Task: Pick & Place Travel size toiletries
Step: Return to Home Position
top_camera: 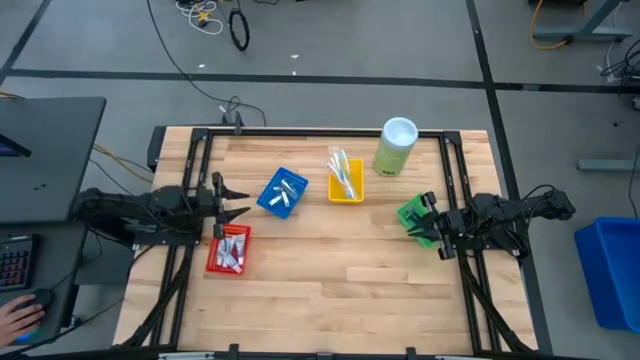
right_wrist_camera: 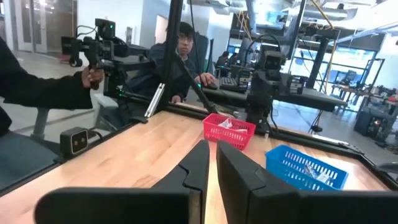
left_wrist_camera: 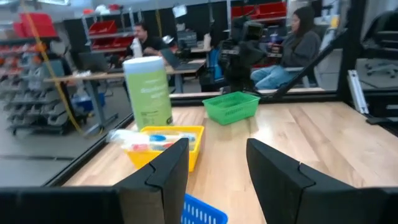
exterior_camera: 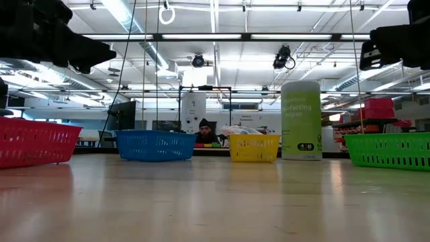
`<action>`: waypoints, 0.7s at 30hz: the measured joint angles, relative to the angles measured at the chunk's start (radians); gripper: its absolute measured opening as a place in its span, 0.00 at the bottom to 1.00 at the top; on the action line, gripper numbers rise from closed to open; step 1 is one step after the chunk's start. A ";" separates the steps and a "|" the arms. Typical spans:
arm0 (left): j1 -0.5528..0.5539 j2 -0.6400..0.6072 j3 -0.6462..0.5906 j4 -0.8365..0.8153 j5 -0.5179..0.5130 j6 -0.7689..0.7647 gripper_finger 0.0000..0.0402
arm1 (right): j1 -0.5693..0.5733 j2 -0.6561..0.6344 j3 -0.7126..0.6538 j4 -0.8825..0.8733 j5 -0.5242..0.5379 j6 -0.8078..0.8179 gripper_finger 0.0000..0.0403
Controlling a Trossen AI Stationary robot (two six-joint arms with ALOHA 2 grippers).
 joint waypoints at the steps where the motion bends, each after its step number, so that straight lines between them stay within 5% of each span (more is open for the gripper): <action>1: 0.000 0.000 -0.016 0.027 0.013 0.011 0.42 | 0.000 0.000 0.000 0.000 0.000 0.000 0.10; 21: 0.000 0.001 -0.086 0.126 0.036 -0.059 0.42 | 0.000 0.000 0.000 -0.001 0.000 0.004 0.10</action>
